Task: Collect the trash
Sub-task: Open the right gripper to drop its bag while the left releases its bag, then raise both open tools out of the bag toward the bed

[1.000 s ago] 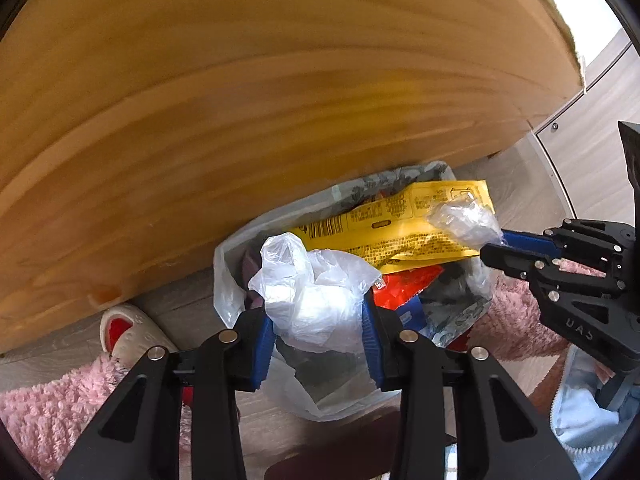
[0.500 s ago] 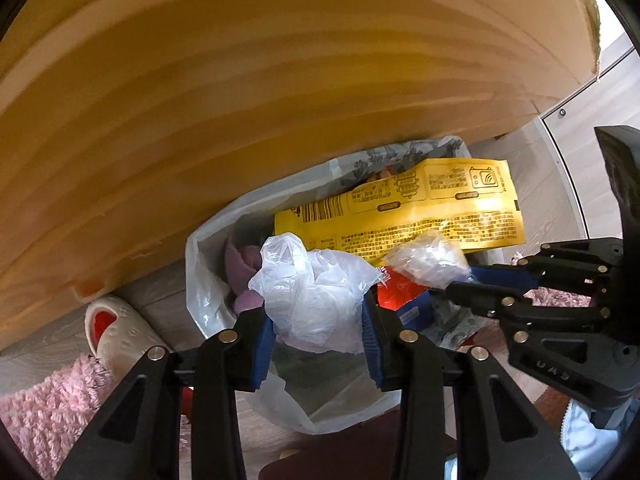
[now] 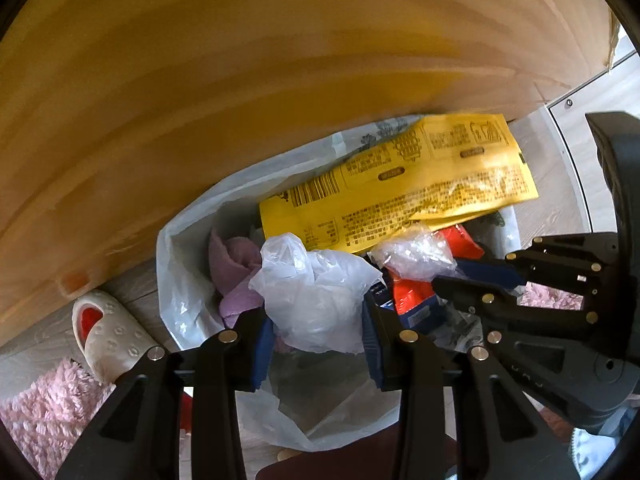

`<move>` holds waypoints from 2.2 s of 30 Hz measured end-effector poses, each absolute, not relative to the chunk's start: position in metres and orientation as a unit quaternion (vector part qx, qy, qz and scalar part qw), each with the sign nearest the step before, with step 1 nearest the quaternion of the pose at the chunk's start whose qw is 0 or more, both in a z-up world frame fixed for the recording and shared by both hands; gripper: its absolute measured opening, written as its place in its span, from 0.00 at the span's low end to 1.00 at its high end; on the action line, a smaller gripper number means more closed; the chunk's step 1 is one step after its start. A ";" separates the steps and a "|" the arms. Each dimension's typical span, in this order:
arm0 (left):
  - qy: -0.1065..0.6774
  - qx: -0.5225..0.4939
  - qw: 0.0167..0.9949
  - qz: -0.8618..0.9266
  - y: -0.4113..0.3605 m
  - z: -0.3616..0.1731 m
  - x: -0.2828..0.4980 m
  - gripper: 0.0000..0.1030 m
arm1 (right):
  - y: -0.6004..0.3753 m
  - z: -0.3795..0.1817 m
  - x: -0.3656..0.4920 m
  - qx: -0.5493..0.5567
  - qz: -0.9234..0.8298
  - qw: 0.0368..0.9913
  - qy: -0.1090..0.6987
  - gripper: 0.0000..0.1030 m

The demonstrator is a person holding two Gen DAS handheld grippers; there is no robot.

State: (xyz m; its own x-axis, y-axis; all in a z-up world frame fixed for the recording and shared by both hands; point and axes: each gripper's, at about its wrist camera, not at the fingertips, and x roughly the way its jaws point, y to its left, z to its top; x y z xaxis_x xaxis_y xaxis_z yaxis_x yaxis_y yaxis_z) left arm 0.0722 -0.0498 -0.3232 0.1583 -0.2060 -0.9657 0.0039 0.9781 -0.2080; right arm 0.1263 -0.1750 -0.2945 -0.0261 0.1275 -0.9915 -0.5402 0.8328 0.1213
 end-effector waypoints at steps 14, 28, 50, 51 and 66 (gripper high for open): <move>0.659 -0.054 0.747 -0.074 -0.062 -0.339 0.077 0.35 | -0.178 -0.326 0.123 -0.164 0.242 0.676 0.676 0.15; 0.641 -0.072 0.760 -0.074 -0.057 -0.324 0.075 0.37 | -0.180 -0.327 0.129 -0.154 0.236 0.675 0.682 0.39; 0.589 -0.103 0.800 -0.051 -0.033 -0.272 0.058 0.73 | -0.201 -0.276 0.115 -0.156 0.225 0.736 0.620 0.72; 0.586 -0.102 0.802 -0.050 -0.032 -0.270 0.057 0.76 | -0.202 -0.275 0.114 -0.155 0.224 0.737 0.618 0.73; 0.568 -0.098 0.816 -0.039 -0.030 -0.259 0.052 0.93 | -0.207 -0.248 0.106 -0.146 0.210 0.764 0.593 0.92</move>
